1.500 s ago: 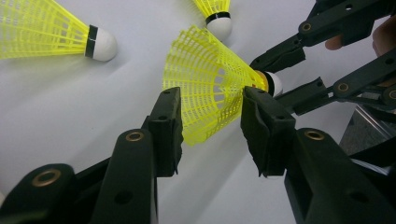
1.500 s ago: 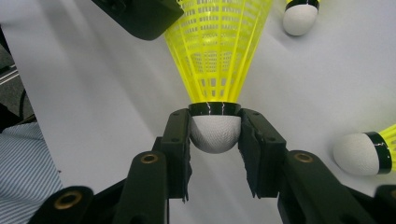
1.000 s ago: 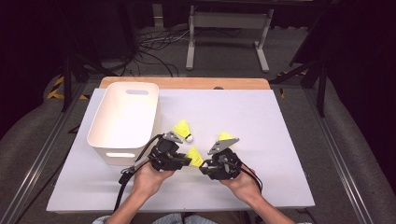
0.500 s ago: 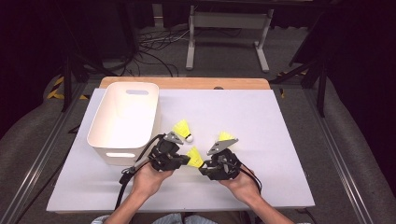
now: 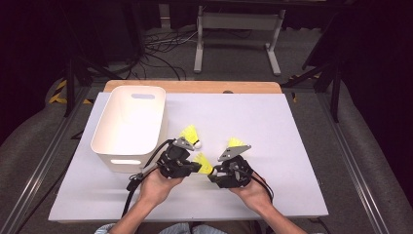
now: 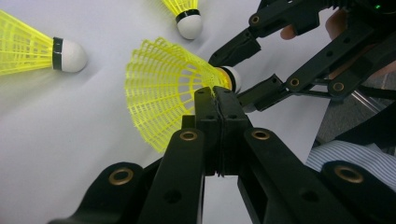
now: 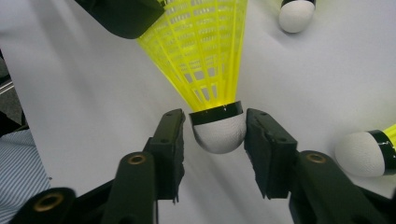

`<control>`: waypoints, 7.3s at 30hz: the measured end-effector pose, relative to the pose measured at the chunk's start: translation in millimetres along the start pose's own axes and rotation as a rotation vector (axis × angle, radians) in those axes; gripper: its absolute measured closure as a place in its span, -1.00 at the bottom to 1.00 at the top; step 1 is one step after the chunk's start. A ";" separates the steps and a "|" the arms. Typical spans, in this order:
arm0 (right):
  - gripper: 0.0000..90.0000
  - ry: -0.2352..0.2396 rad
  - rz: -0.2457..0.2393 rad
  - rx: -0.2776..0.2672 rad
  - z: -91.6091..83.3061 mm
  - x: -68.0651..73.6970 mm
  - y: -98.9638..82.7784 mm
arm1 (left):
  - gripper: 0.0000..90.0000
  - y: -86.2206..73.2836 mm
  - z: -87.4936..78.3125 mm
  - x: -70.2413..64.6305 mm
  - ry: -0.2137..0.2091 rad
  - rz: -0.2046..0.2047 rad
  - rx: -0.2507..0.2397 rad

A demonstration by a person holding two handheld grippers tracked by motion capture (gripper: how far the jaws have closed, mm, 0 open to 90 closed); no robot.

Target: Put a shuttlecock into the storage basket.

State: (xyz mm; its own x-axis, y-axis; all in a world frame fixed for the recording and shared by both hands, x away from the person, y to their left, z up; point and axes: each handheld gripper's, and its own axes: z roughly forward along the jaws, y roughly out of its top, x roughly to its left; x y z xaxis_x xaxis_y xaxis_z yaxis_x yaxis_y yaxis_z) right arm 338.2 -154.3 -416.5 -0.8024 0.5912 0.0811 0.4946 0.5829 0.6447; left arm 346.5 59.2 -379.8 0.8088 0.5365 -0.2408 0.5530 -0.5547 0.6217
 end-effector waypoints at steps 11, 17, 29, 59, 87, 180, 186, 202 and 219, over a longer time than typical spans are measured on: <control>-0.14 -0.047 -0.013 -0.056 -5.5 -1.4 -5.0 | 0.99 2.8 -1.0 -0.5 0.011 -0.003 -0.001; -0.18 -0.072 0.001 -0.072 -12.0 -5.4 -12.0 | 0.99 4.1 -4.1 1.0 0.017 0.000 -0.004; -0.24 -0.106 0.019 -0.112 -25.7 -11.0 -23.0 | 0.99 7.6 -10.9 0.2 0.031 0.002 -0.007; -0.44 -0.187 0.094 -0.237 -52.3 -27.4 -52.4 | 0.99 18.4 -29.1 4.4 0.053 0.000 -0.027; -0.54 -0.292 0.171 -0.349 -70.4 -53.9 -92.8 | 0.99 33.0 -56.6 12.1 0.076 -0.018 -0.071; -0.64 -0.340 0.214 -0.387 -66.5 -58.2 -129.5 | 0.99 32.3 -146.2 105.4 0.260 -0.275 -0.221; -0.64 -0.339 0.217 -0.384 -66.5 -58.6 -129.7 | 0.99 29.8 -146.8 112.2 0.276 -0.295 -0.223; -0.64 -0.338 0.216 -0.385 -66.7 -58.6 -129.7 | 0.99 21.8 -140.5 131.2 0.336 -0.343 -0.191; -0.65 -0.329 0.213 -0.381 -64.8 -58.1 -128.6 | 0.98 19.5 -111.4 152.2 0.347 -0.400 -0.122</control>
State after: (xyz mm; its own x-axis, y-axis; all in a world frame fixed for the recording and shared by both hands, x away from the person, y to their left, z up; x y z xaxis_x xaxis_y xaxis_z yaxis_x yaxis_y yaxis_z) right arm 299.6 -299.8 -454.8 -0.5202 0.8533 0.0371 0.4301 0.2242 0.8745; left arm 458.1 200.9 -321.2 0.4146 0.8807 -0.2291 0.7603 -0.1969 0.6190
